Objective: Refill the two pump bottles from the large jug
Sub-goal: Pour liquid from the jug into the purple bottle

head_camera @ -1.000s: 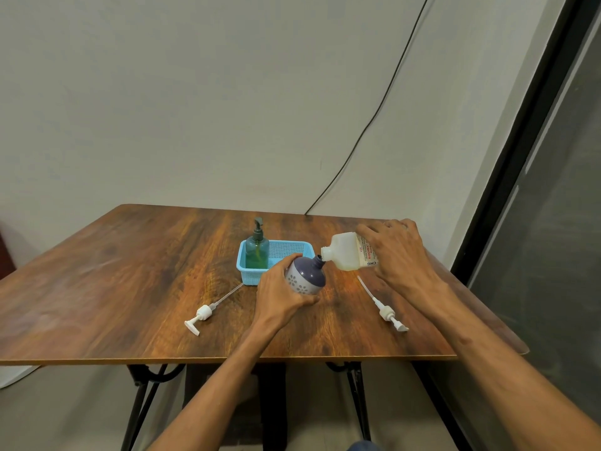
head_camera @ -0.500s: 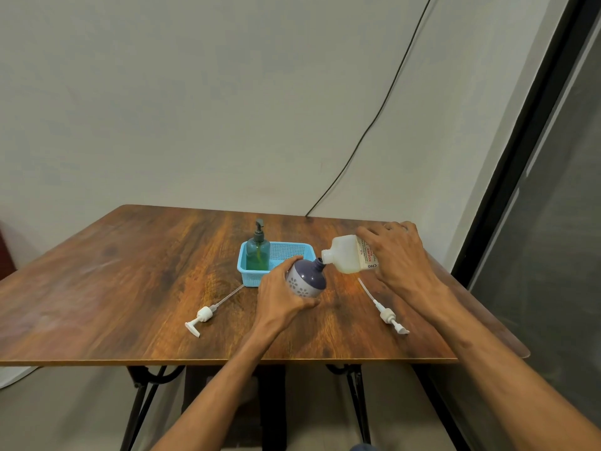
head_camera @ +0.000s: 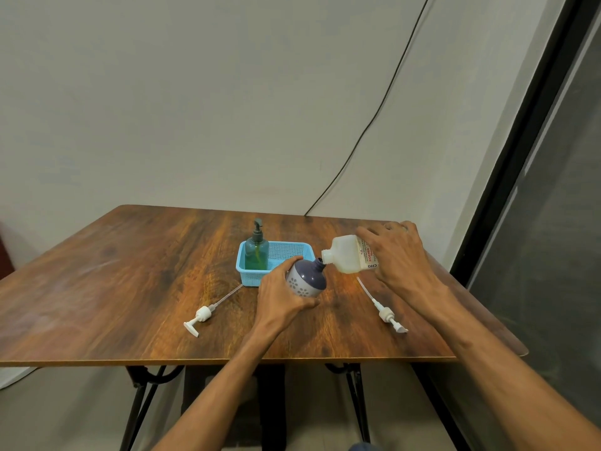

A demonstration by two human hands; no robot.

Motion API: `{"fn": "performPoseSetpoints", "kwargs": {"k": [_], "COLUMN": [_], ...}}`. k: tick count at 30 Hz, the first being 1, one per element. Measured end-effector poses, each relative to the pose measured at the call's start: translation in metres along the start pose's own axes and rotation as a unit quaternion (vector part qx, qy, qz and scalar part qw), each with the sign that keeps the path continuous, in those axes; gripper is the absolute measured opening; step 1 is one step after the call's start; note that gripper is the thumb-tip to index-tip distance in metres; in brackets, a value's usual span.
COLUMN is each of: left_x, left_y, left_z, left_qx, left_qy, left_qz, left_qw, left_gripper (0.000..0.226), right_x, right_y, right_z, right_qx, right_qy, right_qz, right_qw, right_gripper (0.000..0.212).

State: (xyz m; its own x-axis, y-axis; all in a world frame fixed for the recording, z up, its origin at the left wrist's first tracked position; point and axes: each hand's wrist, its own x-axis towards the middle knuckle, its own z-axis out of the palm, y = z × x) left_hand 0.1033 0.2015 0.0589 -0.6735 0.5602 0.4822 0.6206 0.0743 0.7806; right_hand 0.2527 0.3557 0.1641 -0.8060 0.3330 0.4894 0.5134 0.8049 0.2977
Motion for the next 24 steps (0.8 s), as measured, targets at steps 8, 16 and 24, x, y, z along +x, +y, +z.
{"fn": "performPoseSetpoints", "kwargs": {"k": [8,16,24], "left_x": [0.0000,0.0014,0.0008], "left_y": [-0.0010,-0.0021,-0.0033], "left_z": [0.0011,0.0019,0.0030], "left_qx": [0.001,0.002,-0.001], "left_qy": [-0.001,-0.002,-0.007], "left_qz": [-0.010,-0.008,-0.016], "left_qw": [1.000,1.000,1.000], "left_gripper": [0.085,0.086,0.085], "right_x": [-0.0009,-0.0007,-0.0017], "right_y": [-0.0005,0.0009,0.0006], "right_z": [0.0008,-0.0003,-0.0026], "right_qx": [-0.001,-0.003,-0.003], "right_qy": [-0.002,0.004,0.005], "right_qz": [-0.001,-0.005,-0.004], "right_qw": [1.000,1.000,1.000], "right_gripper": [0.067,0.066,0.065]}}
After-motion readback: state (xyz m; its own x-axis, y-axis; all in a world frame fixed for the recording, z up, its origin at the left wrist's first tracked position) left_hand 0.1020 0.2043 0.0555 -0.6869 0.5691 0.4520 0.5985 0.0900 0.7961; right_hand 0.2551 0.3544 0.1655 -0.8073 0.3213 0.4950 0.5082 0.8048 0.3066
